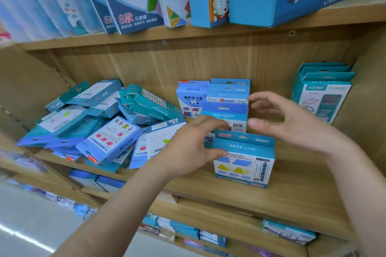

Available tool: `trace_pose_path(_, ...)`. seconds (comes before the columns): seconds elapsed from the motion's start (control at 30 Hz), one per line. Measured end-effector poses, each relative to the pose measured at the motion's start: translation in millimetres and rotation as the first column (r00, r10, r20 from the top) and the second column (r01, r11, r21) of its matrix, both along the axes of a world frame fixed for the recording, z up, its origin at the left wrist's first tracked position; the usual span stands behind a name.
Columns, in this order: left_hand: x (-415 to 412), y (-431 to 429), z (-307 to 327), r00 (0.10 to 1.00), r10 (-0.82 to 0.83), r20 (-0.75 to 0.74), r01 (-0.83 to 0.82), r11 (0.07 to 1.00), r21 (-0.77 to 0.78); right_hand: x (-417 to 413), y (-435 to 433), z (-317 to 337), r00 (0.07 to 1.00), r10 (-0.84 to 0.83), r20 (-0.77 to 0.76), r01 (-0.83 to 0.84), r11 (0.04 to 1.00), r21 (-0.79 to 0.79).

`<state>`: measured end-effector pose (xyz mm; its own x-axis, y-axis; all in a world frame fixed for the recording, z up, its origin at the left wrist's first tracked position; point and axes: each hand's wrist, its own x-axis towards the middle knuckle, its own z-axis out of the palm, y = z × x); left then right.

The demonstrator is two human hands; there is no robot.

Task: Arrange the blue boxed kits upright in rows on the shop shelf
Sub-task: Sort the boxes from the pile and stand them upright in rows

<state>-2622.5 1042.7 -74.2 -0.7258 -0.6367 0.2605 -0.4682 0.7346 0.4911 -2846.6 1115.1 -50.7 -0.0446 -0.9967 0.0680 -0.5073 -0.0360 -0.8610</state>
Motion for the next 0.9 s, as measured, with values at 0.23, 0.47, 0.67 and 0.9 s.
trace_pose_path(0.23, 59, -61, 26, 0.988, 0.15, 0.03, -0.14, 0.964, -0.224, 29, 6, -13, 0.817, 0.027, -0.576, 0.009, 0.998, 0.059)
trace_pose_path(0.47, 74, -157, 13, 0.528, 0.455, 0.717, 0.141, 0.786, -0.602, 49, 0, -13, 0.679, -0.169, -0.715, 0.216, 0.976, -0.025)
trace_pose_path(0.67, 51, -175, 4, 0.38, 0.494, 0.782, 0.211, 0.777, -0.593, 64, 1, -5, 0.59, -0.28, -0.757, 0.358, 0.931, -0.065)
trace_pose_path(0.9, 79, -186, 30, 0.511, 0.427, 0.746, 0.215, 0.776, -0.592, 112, -25, 1, 0.616, -0.521, -0.59, 0.343, 0.852, -0.394)
